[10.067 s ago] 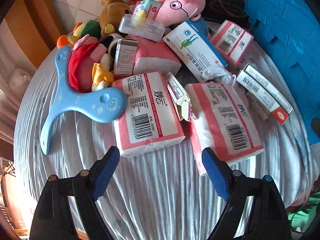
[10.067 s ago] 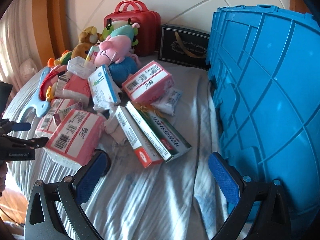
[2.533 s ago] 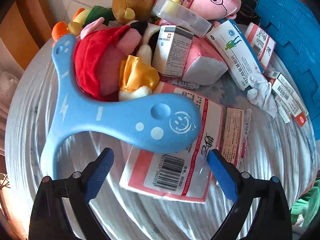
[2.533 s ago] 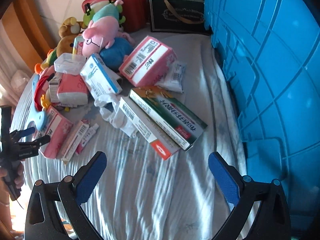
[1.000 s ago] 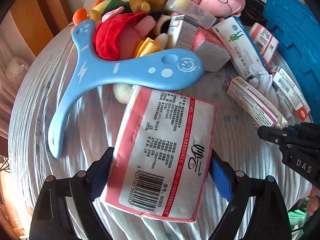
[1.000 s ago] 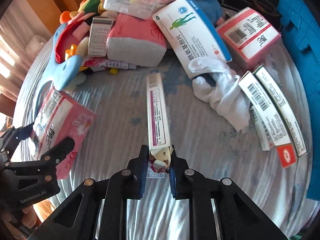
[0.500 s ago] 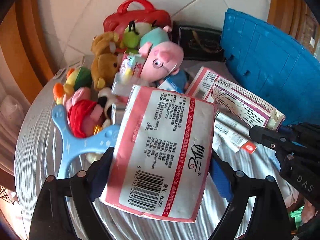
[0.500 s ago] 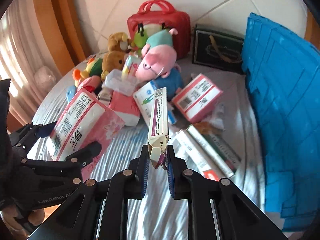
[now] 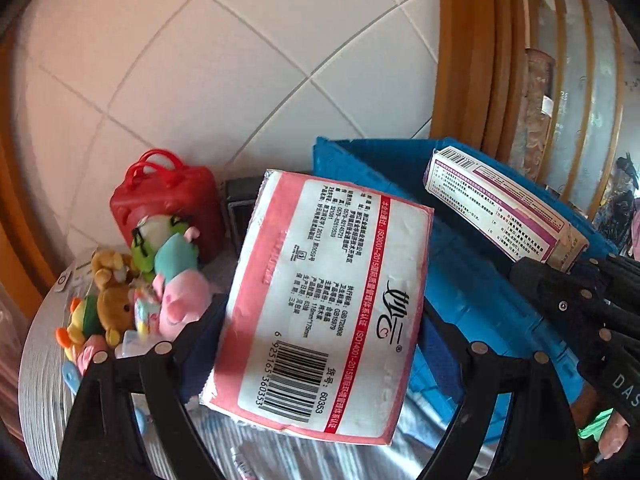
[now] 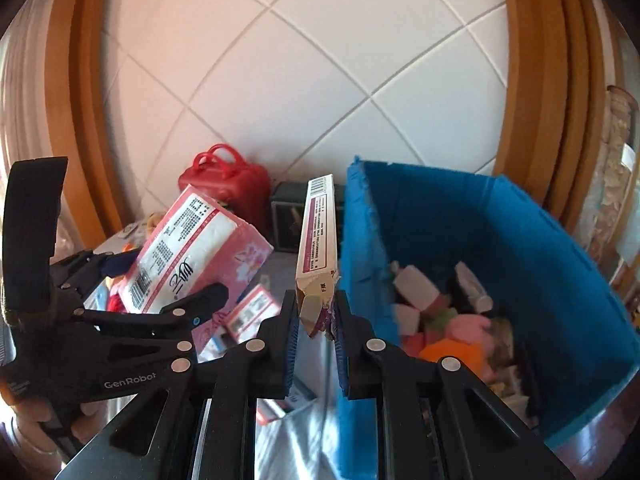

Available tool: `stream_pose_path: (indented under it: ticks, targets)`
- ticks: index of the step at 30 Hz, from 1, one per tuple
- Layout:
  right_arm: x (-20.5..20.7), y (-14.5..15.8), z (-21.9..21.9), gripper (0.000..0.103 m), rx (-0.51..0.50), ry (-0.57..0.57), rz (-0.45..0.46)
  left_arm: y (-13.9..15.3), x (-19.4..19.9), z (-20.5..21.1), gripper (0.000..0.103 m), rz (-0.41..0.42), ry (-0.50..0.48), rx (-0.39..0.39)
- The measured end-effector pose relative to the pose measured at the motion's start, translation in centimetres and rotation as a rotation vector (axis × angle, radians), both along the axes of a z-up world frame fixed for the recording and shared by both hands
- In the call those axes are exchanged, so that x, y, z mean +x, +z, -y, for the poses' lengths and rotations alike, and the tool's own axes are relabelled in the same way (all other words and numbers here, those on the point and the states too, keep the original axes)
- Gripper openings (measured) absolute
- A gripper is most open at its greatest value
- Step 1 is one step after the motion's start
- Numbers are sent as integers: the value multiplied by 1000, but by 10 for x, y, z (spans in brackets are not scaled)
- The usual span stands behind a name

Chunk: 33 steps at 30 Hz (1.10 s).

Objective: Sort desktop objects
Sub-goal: 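Carry the tissue pack and slim box into the blue crate and release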

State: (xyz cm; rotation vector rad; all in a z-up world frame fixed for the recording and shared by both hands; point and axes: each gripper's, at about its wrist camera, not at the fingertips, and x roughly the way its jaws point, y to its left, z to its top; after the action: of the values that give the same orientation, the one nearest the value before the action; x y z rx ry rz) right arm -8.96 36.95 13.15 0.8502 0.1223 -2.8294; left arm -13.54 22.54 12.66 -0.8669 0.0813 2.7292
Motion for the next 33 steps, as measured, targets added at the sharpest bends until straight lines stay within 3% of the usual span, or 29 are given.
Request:
stream_pose_path:
  ticks: [3, 7, 12, 17, 23, 29, 33]
  targets:
    - [-7, 14, -43, 16, 43, -58, -23, 22, -6, -45, 89, -27, -49, -1]
    - [-28, 17, -101, 16, 112, -116, 18, 38, -16, -108, 89, -5, -127, -27]
    - [-62, 4, -160, 16, 197, -147, 114, 39, -36, -184, 89, 78, -215, -95]
    - [-82, -8, -205, 16, 227, -141, 182, 25, -73, -233, 89, 193, -222, -142]
    - [-112, -31, -234, 16, 231, -113, 302, -14, -119, -263, 89, 406, -230, -164]
    - [-126, -59, -251, 16, 270, -77, 401, -37, -129, -275, 91, 436, -244, -231]
    - [-129, -71, -255, 16, 279, -63, 452, -55, -131, -280, 92, 510, -235, -282]
